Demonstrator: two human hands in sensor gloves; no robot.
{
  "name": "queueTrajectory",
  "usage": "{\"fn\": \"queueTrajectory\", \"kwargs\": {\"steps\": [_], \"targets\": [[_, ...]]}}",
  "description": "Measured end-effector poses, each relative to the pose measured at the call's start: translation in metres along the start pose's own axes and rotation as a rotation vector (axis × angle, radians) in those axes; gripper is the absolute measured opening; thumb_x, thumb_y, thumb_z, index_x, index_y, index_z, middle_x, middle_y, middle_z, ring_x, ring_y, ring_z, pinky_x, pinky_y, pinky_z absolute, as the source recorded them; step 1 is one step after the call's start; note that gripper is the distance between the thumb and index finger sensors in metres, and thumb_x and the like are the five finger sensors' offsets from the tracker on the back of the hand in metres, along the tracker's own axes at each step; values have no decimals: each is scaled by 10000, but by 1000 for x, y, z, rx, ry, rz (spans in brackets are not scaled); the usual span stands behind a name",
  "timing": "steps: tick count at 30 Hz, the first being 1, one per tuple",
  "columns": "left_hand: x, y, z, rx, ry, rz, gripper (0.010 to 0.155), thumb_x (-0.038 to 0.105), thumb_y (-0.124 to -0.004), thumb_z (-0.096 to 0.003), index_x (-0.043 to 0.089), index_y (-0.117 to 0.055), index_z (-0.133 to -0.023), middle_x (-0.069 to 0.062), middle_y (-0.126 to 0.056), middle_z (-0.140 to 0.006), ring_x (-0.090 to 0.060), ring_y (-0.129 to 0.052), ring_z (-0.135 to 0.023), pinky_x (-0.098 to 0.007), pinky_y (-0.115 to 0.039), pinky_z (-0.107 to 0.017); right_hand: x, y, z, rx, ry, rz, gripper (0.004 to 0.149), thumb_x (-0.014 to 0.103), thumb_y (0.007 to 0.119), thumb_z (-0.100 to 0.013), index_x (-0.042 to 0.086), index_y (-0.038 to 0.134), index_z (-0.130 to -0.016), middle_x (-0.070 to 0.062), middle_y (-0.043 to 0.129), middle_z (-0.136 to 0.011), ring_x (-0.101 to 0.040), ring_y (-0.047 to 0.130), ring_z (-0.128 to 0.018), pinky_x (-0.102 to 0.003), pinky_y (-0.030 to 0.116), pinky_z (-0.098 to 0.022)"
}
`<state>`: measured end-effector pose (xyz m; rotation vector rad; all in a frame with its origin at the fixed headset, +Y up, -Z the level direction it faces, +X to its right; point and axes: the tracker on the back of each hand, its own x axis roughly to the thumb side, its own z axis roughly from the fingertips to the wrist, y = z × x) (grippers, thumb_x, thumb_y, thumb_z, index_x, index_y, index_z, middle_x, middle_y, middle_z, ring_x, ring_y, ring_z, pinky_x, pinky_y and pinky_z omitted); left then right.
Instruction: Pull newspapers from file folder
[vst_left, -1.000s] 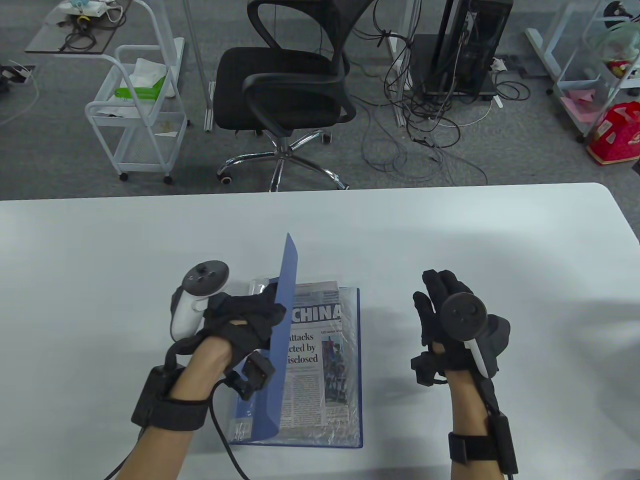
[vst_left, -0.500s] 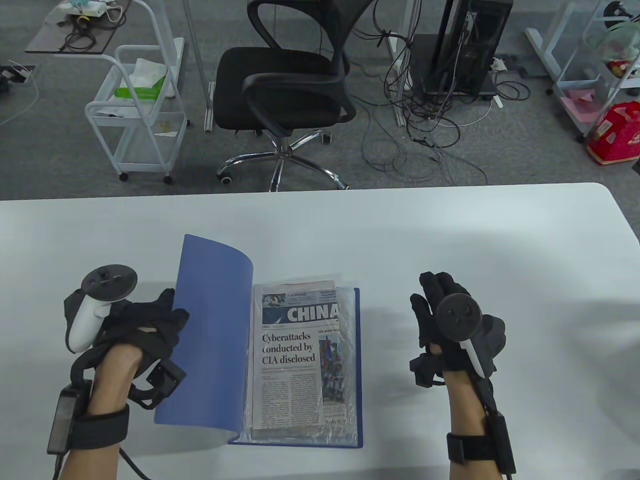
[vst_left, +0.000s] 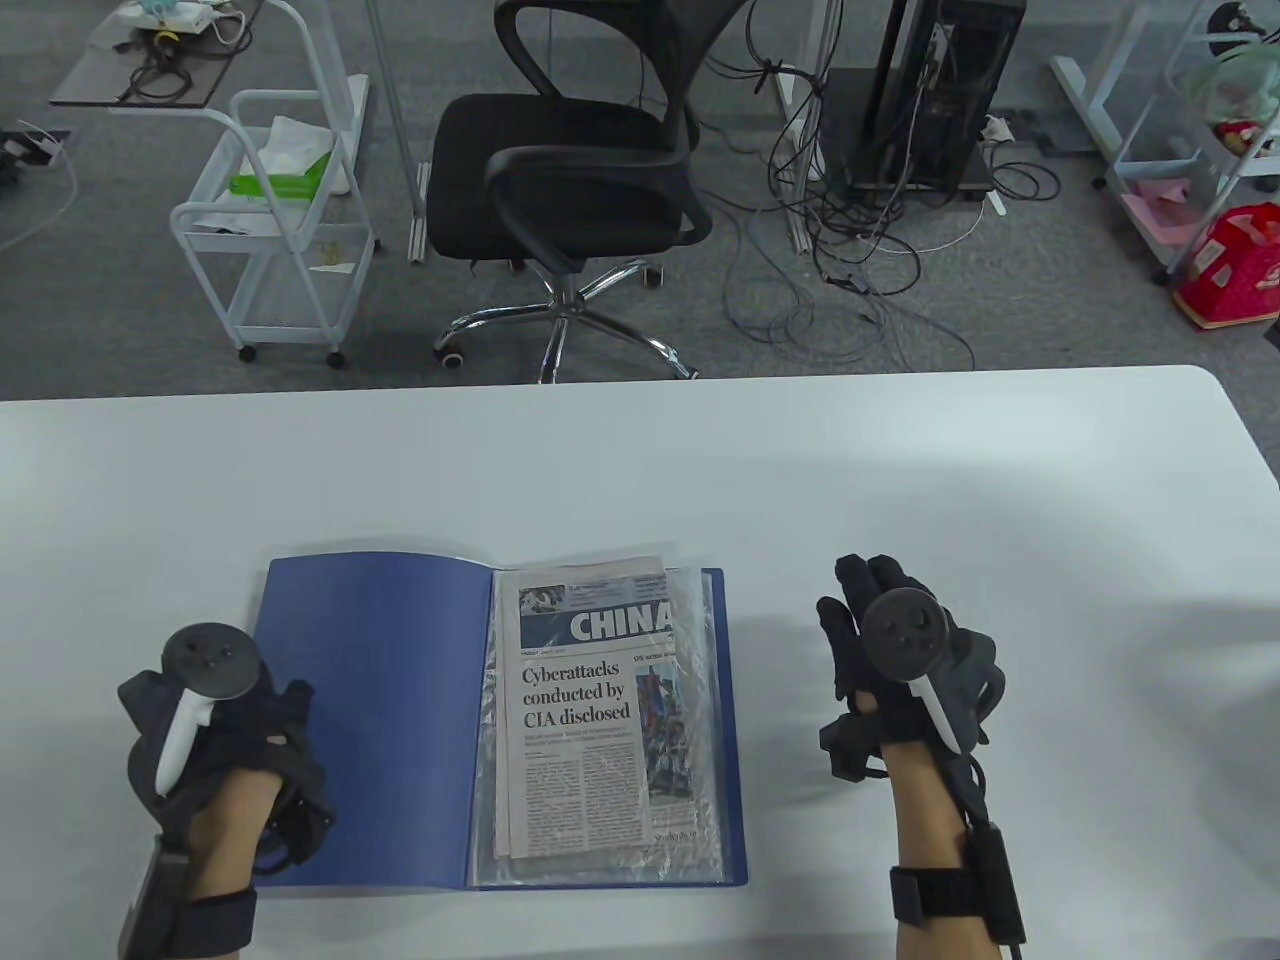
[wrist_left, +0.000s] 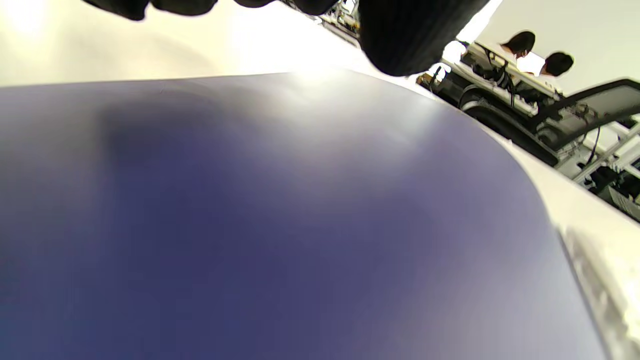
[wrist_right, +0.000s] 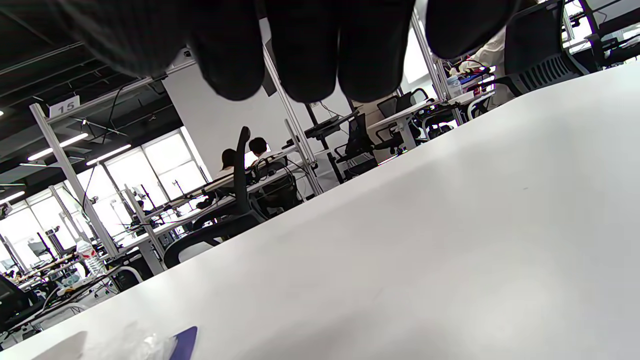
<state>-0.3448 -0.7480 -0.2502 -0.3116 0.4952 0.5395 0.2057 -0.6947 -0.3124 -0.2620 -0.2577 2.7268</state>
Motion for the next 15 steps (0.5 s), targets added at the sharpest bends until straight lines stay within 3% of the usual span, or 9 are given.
{"fn": "queueTrajectory", "kwargs": {"steps": [3,5,10,13,15], "targets": [[-4,-24,-6,-58,5,24,803,412,-707,-516,34,-363,-1136,-326,-278,-1161,-656,-378,-1011,-707,-492,-665,-1,2,0,6,0,10,577,519,714,-389,335,718,-936,-41,713,-1056,-375,758,-974,-637,593,-688],[-3,-28,-6,-73,16,16,789,407,-685,-522,34,-358,-1135,-324,-246,-1157,-651,-294,-1008,-715,-409,-671,0,3,0,8,1,15,576,518,714,-390,335,718,-935,-41,713,-1056,-375,759,-974,-637,593,-689],[20,-28,9,10,-109,-39,792,412,-692,-517,33,-371,-1134,-331,-266,-1158,-662,-320,-1004,-723,-433,-666,2,6,1,14,-4,40,577,519,714,-390,335,717,-937,-39,712,-1057,-373,757,-977,-636,594,-690],[54,-40,29,-34,-343,-68,797,412,-704,-512,42,-376,-1137,-324,-277,-1166,-656,-308,-1011,-723,-414,-671,4,9,2,22,-13,60,577,519,714,-390,335,718,-936,-41,713,-1057,-373,758,-976,-636,594,-690],[78,-55,43,-146,-547,-106,802,412,-716,-508,57,-377,-1142,-307,-274,-1175,-644,-288,-1018,-717,-392,-679,6,11,3,27,-20,73,575,519,714,-389,337,719,-935,-41,714,-1056,-371,759,-976,-636,594,-691]]}}
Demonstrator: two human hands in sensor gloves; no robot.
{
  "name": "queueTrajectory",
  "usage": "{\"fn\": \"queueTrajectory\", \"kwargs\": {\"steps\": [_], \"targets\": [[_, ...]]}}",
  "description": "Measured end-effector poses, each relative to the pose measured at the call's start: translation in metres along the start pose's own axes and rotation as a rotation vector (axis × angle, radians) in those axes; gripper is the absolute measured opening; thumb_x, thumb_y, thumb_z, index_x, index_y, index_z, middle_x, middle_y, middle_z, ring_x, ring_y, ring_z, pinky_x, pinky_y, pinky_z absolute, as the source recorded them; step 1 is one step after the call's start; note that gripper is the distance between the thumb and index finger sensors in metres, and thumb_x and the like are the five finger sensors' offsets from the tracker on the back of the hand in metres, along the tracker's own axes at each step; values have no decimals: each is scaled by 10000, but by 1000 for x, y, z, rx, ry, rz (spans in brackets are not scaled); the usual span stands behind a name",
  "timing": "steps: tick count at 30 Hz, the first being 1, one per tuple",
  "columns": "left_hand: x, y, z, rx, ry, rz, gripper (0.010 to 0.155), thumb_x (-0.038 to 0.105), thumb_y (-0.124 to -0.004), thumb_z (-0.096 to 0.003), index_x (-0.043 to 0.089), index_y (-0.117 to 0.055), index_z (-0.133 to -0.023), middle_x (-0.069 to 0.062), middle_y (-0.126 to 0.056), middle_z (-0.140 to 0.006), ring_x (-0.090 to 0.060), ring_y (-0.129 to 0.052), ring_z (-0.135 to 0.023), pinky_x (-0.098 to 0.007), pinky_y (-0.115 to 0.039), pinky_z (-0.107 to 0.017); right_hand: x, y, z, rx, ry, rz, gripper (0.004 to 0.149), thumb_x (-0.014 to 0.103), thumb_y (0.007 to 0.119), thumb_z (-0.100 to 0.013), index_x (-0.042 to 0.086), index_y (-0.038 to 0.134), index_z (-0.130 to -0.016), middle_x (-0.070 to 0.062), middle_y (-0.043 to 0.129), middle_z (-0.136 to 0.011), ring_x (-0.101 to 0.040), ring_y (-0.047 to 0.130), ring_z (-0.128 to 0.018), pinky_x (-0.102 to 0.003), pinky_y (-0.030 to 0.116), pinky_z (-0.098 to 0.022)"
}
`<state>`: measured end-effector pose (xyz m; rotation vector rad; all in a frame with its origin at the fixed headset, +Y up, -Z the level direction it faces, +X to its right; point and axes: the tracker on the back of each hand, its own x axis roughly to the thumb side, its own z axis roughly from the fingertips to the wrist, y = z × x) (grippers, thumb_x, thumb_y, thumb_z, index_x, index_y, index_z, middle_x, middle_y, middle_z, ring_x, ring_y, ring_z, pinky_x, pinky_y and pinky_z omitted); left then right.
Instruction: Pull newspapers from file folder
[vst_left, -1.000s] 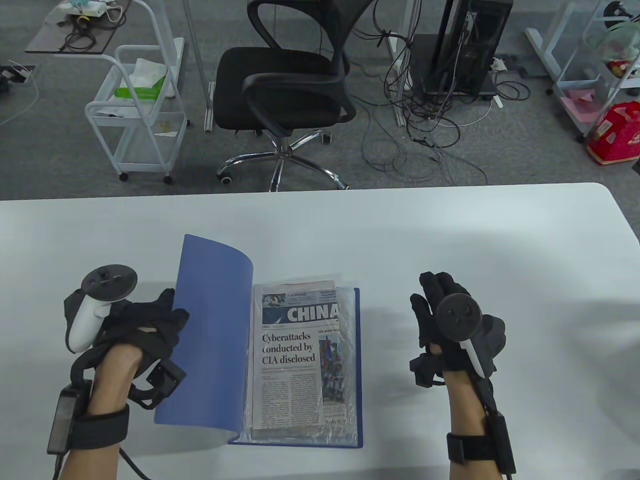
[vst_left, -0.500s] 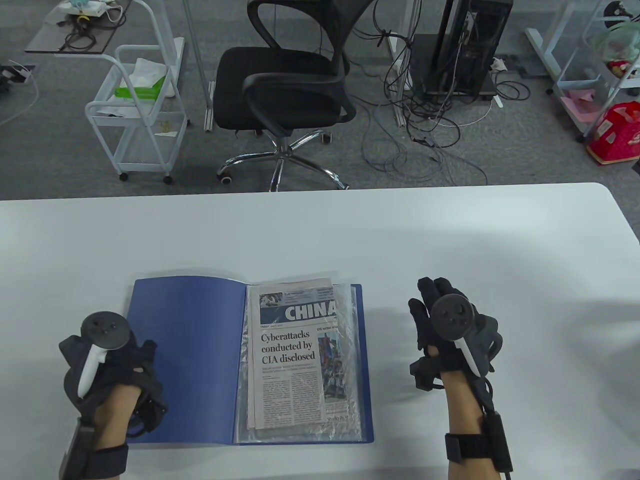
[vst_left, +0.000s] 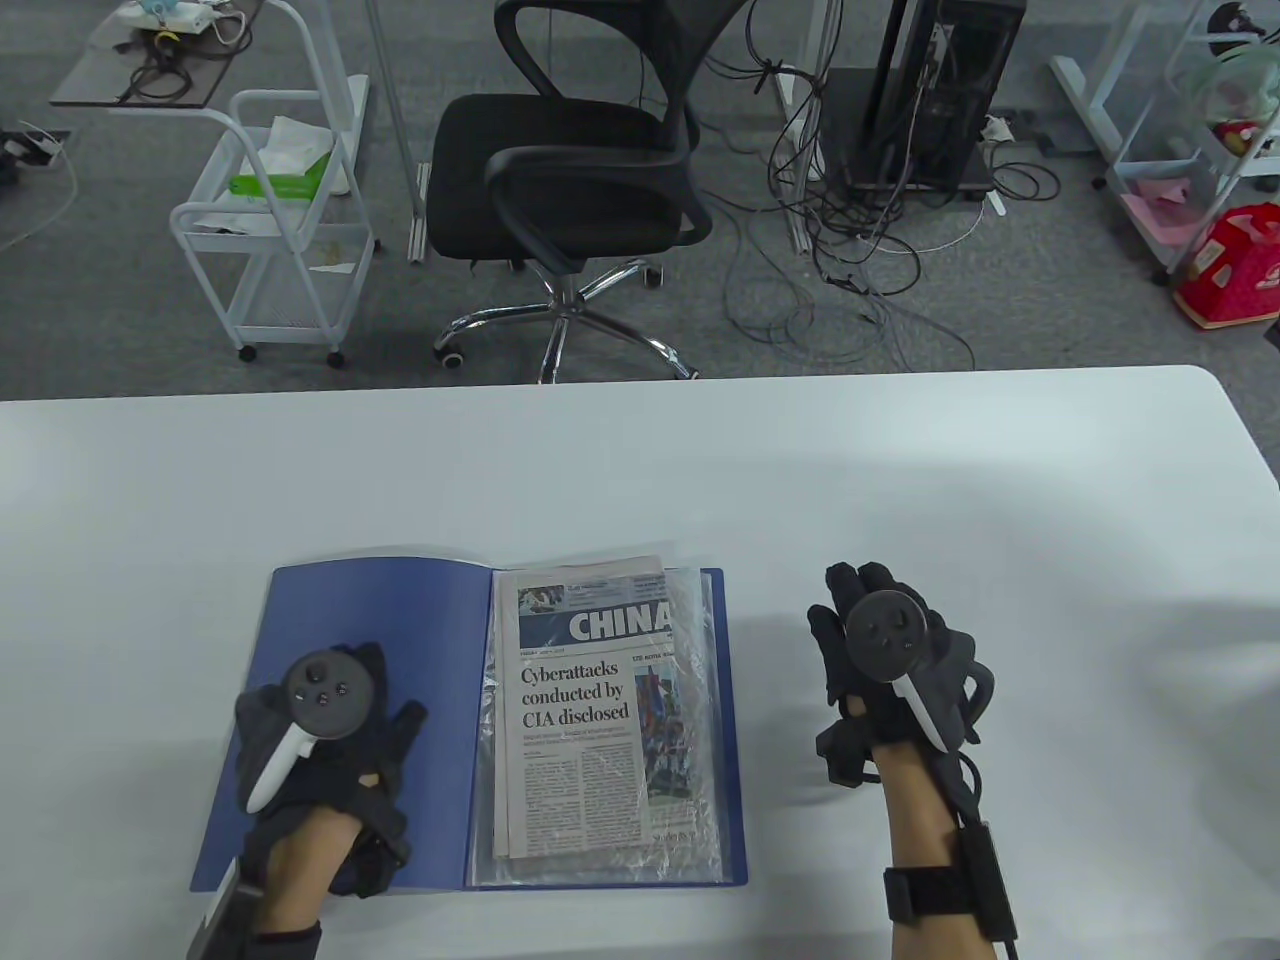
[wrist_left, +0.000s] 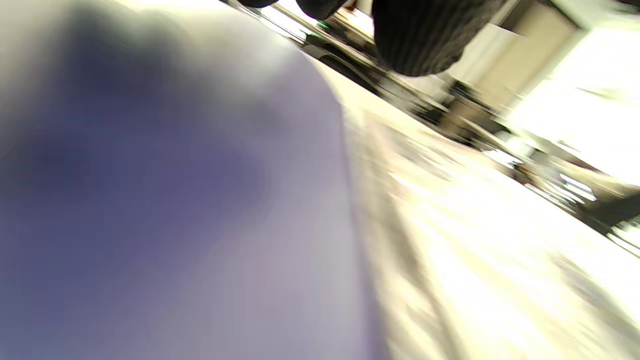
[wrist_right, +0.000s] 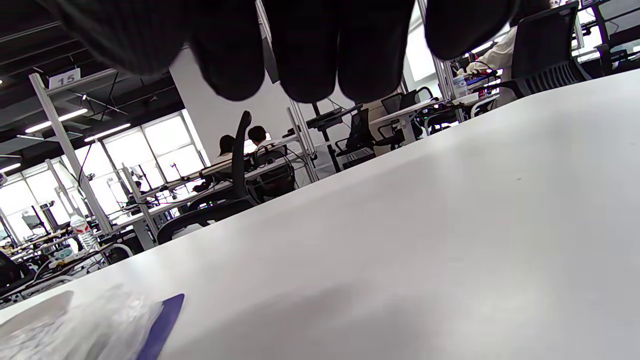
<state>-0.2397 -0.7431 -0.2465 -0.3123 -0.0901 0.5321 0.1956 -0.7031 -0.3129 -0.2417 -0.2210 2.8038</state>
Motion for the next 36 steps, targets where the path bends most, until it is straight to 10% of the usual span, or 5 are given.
{"fn": "queueTrajectory", "kwargs": {"steps": [4,11,30,36], "targets": [[48,-40,0,-283,-271,-112,821,429,-741,-504,108,-338,-1143,-247,-220,-1182,-589,-205,-1024,-686,-328,-693,5,4,2,8,-18,24,576,519,714,-389,339,718,-936,-37,713,-1058,-369,759,-978,-634,595,-692],[64,-85,-2,-464,-272,-287,970,518,-774,-464,122,-180,-1121,-230,-21,-1127,-566,-26,-975,-683,-203,-677,21,15,6,35,-67,79,578,522,713,-389,345,713,-939,-35,711,-1062,-365,759,-982,-631,596,-697],[67,-94,-5,-467,-235,-370,923,499,-760,-459,153,-195,-1101,-188,-15,-1106,-529,-41,-981,-666,-196,-664,167,96,-49,265,-177,164,562,501,733,-387,387,695,-936,3,708,-1066,-319,789,-977,-599,638,-694],[66,-93,-5,-469,-242,-377,921,507,-751,-461,154,-188,-1099,-187,-9,-1104,-528,-38,-976,-665,-196,-660,184,116,-65,196,-220,315,451,388,855,-362,370,833,-812,49,911,-805,-236,963,-713,-531,756,-608]]}}
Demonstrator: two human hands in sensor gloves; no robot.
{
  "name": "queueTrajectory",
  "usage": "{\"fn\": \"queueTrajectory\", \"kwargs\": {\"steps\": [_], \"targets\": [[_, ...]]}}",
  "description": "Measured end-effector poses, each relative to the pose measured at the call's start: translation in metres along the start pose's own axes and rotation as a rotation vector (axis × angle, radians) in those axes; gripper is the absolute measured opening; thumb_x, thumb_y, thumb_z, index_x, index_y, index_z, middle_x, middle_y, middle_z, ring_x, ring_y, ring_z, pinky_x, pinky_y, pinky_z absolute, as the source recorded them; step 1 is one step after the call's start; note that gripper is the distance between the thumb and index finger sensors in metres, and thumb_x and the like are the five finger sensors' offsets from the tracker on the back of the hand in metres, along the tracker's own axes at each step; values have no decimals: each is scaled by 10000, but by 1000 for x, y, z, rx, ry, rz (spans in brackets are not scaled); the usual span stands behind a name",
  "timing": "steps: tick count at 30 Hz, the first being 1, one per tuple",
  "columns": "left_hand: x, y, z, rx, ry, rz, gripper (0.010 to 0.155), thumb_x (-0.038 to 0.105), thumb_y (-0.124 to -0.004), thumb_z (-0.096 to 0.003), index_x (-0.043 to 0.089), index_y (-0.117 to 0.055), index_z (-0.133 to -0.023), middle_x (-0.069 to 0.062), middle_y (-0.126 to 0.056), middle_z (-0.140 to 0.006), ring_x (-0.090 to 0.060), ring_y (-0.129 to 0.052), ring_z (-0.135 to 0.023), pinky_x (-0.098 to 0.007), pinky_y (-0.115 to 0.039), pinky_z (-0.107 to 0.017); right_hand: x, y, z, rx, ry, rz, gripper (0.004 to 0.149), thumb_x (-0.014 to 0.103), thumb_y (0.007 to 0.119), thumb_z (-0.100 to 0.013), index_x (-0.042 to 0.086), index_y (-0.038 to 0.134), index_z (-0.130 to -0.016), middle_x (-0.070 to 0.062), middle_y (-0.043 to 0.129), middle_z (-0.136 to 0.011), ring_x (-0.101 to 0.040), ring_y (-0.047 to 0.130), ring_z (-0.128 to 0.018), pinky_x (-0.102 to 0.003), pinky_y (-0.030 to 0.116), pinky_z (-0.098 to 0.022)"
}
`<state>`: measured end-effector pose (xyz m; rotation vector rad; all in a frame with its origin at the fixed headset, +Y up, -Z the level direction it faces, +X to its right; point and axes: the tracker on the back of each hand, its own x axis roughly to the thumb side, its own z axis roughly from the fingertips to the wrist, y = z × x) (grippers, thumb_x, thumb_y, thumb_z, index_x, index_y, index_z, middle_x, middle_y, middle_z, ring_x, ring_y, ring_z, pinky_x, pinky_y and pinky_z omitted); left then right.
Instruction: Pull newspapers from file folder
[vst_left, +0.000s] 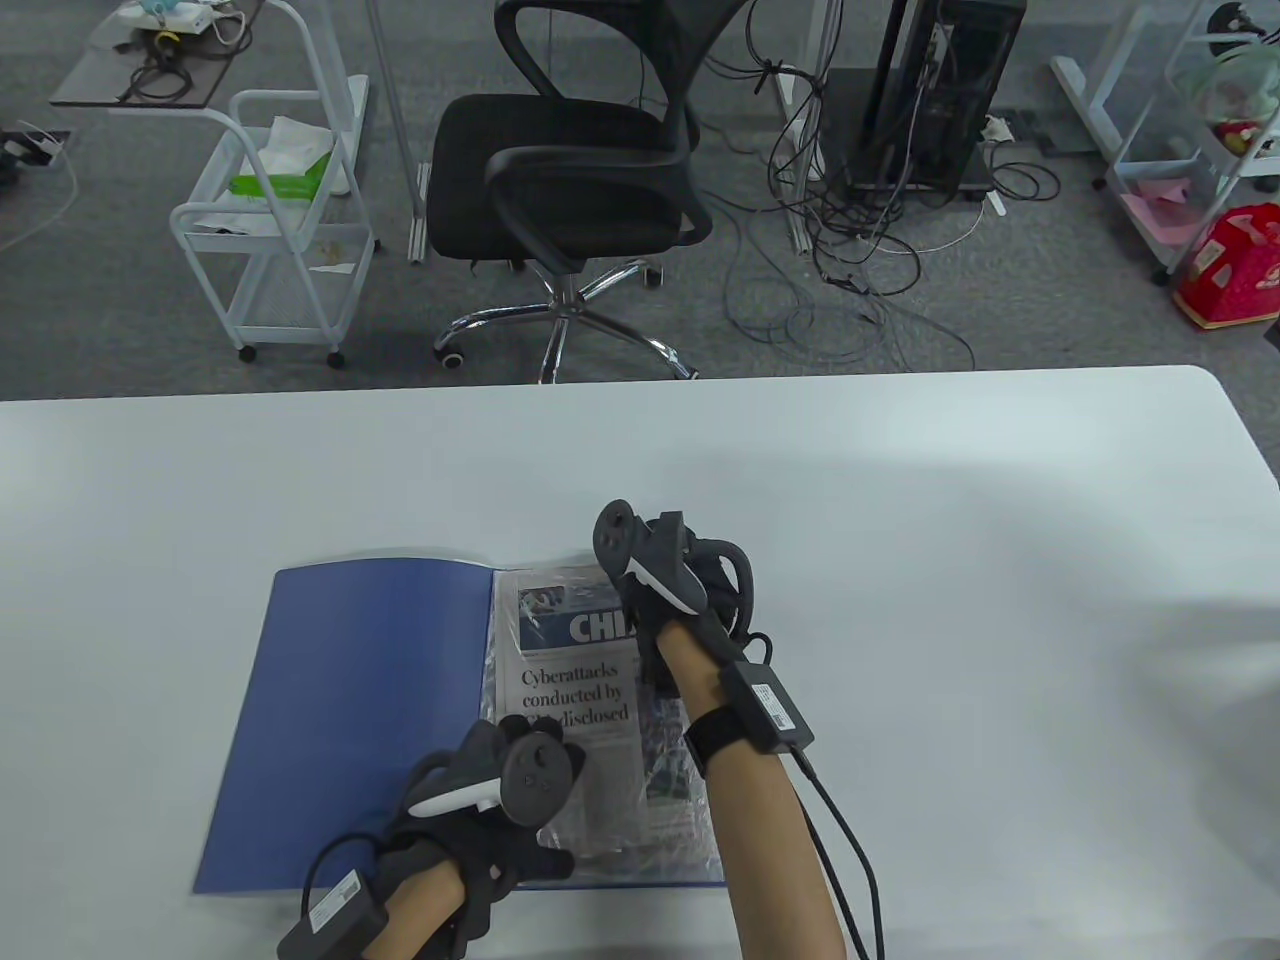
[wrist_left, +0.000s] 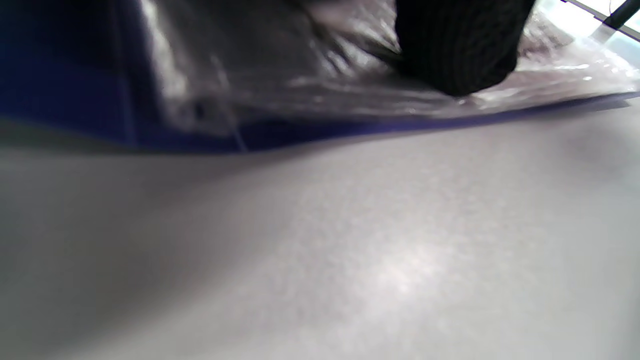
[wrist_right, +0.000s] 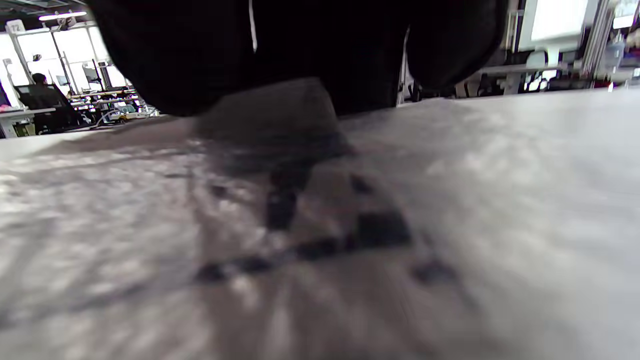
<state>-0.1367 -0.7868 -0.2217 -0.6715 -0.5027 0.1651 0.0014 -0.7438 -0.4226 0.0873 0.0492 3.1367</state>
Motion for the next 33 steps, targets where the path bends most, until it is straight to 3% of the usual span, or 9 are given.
{"fn": "queueTrajectory", "kwargs": {"steps": [2,4,9,12,15,18,28,33], "targets": [[0,0,0,2,-2,2,923,508,-750,-461,156,-186,-1101,-185,-5,-1104,-528,-34,-974,-664,-195,-658,1,-1,-5,-14,-4,-21,377,367,872,-350,374,881,-726,57,943,-722,-216,983,-641,-524,769,-592],[-1,-1,1,7,-10,2,921,511,-746,-463,162,-184,-1102,-179,-3,-1106,-526,-29,-972,-664,-194,-656,0,-3,-10,13,5,-68,373,357,852,-355,369,869,-727,53,933,-724,-222,975,-641,-530,763,-591],[-2,-1,1,1,-14,8,919,512,-741,-469,167,-172,-1102,-171,13,-1101,-521,-16,-966,-656,-183,-651,-1,-7,-17,-72,57,-26,383,362,796,-377,368,807,-760,75,912,-794,-238,990,-712,-513,787,-581],[-3,-1,2,0,-11,6,921,517,-735,-469,169,-163,-1101,-171,19,-1100,-521,-13,-965,-655,-180,-650,-1,-6,-20,-30,32,-46,389,368,805,-379,363,798,-767,46,961,-791,-230,1056,-652,-486,845,-524],[-3,-1,2,-1,-11,11,919,517,-735,-469,174,-162,-1100,-167,21,-1099,-517,-9,-962,-651,-176,-648,1,-6,-23,84,-24,-66,530,379,861,-355,359,753,-873,49,900,-765,-217,985,-611,-504,808,-528],[-3,-1,2,1,-8,7,921,517,-737,-468,175,-162,-1101,-166,20,-1100,-519,-12,-964,-652,-180,-650,5,-9,-27,91,-39,-47,390,357,855,-359,370,868,-748,51,911,-739,-215,981,-588,-504,810,-524],[-3,-2,2,5,-4,-1,907,518,-729,-468,184,-174,-1102,-152,22,-1098,-521,-17,-967,-657,-181,-649,10,-42,-38,-260,90,-60,376,369,812,-376,427,821,-747,117,919,-801,-193,998,-682,-470,830,-541],[-3,-3,2,4,-7,14,906,515,-734,-465,184,-180,-1101,-149,10,-1104,-515,-14,-965,-653,-174,-645,4,-75,-34,-388,126,-182,376,362,788,-385,446,799,-751,140,907,-820,-182,987,-734,-467,826,-570]]}}
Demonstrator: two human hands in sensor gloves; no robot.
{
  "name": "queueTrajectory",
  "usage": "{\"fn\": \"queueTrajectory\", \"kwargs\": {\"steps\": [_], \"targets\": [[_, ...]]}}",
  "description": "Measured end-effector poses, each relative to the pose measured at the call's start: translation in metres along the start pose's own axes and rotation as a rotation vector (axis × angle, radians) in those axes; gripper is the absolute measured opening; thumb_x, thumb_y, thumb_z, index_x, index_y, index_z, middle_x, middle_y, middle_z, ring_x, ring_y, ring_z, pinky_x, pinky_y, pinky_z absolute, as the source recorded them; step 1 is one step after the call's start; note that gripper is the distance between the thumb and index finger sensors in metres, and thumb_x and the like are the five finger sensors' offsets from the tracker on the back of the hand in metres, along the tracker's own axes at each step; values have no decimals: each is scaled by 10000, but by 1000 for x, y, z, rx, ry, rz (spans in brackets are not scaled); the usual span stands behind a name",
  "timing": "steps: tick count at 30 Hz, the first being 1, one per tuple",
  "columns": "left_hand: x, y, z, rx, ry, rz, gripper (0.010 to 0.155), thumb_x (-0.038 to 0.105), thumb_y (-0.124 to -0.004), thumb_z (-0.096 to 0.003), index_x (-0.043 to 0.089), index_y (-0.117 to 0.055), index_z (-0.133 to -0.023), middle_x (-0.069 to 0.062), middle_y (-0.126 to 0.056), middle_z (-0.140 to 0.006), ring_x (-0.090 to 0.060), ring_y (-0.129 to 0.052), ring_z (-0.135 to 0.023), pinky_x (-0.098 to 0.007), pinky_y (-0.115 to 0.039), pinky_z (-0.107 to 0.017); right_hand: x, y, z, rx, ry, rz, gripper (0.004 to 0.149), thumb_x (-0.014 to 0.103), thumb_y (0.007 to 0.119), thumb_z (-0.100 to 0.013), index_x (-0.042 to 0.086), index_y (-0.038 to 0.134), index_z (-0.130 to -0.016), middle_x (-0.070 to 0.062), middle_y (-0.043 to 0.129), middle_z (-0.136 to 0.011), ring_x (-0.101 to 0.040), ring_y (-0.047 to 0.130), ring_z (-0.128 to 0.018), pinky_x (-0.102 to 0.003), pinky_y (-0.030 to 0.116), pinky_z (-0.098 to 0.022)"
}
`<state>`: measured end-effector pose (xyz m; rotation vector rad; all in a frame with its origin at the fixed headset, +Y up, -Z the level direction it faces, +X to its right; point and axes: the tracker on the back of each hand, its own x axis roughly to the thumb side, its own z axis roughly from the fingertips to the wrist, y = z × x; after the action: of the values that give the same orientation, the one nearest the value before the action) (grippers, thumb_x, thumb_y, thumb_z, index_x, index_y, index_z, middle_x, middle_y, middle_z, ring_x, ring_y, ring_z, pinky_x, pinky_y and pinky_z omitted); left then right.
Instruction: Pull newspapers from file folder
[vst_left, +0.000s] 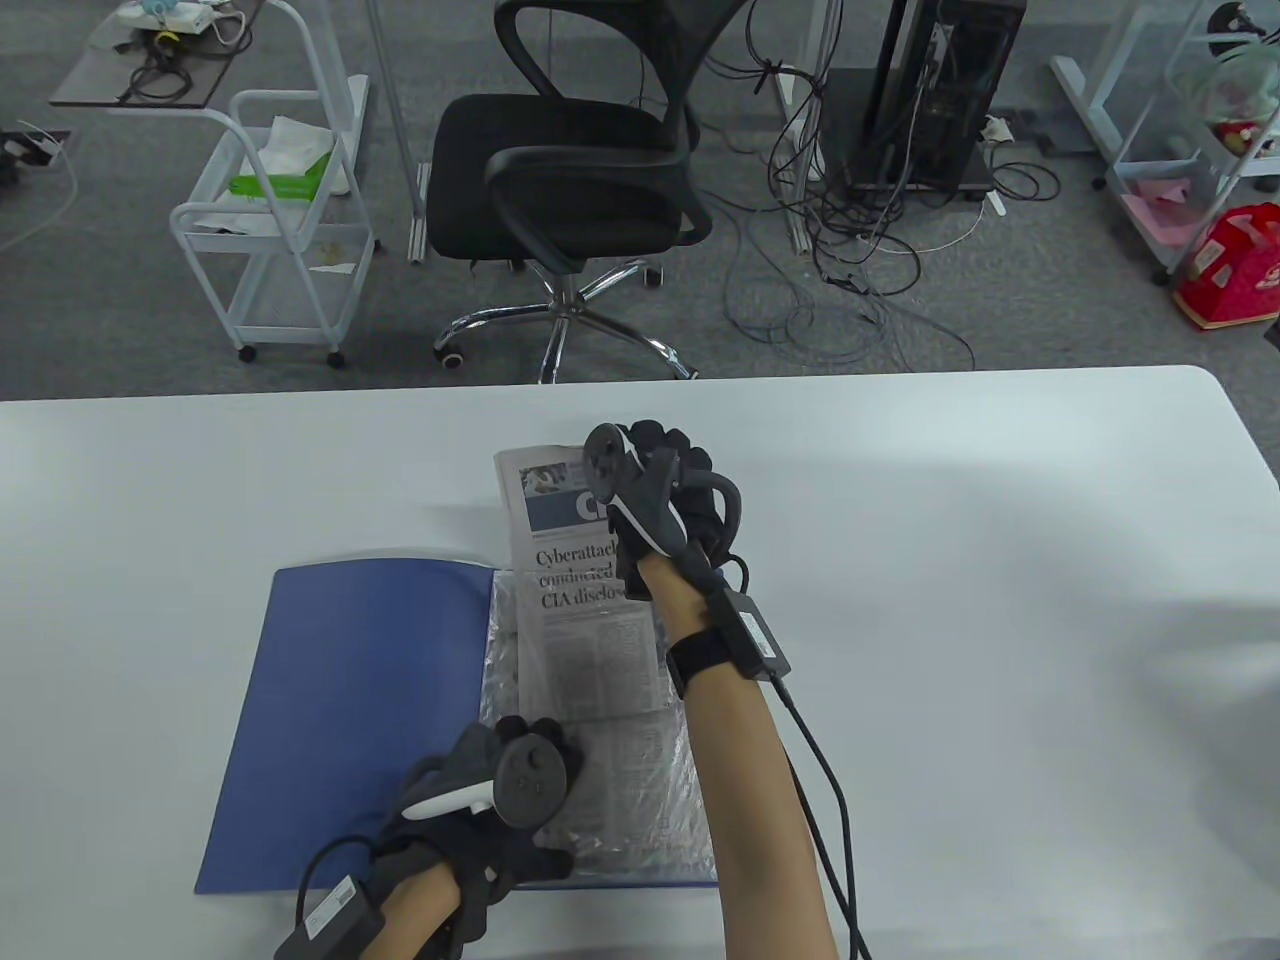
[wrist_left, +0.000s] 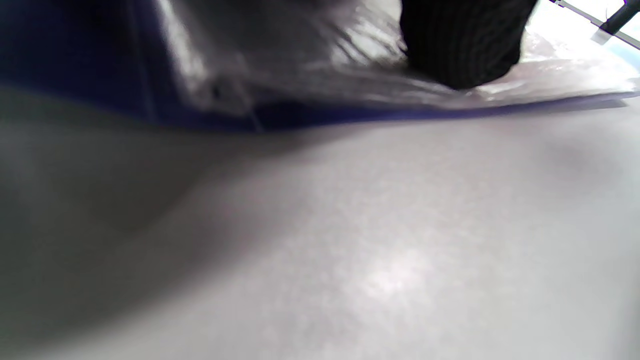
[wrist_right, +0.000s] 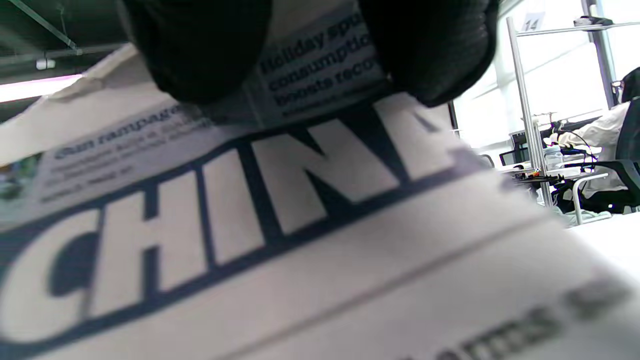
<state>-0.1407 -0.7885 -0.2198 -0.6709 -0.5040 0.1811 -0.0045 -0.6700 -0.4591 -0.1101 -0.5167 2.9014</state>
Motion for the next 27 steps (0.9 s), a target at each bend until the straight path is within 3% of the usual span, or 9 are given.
{"fn": "queueTrajectory", "kwargs": {"steps": [9,15,22,27], "targets": [[0,0,0,2,4,7,905,511,-740,-462,185,-188,-1101,-149,3,-1108,-512,-18,-969,-652,-173,-645,-18,-79,-5,-175,66,-250,376,335,778,-376,426,805,-740,114,907,-806,-208,982,-727,-494,817,-562],[-1,0,0,3,3,14,904,508,-741,-462,186,-189,-1101,-145,2,-1108,-508,-16,-969,-650,-169,-645,-57,-137,4,-210,134,-459,378,332,772,-375,407,806,-744,79,931,-771,-203,1020,-626,-471,853,-493],[-1,-1,-1,5,3,19,903,503,-743,-461,187,-190,-1101,-143,4,-1108,-505,-11,-970,-649,-161,-645,-143,-168,27,-196,303,-701,382,327,767,-380,365,799,-758,35,944,-735,-175,1049,-487,-447,887,-406],[-1,0,0,7,3,28,902,501,-742,-461,187,-189,-1100,-142,7,-1106,-504,-6,-969,-650,-157,-644,-223,-163,59,-183,459,-747,384,316,767,-377,334,802,-759,3,950,-707,-154,1049,-384,-432,901,-339]]}}
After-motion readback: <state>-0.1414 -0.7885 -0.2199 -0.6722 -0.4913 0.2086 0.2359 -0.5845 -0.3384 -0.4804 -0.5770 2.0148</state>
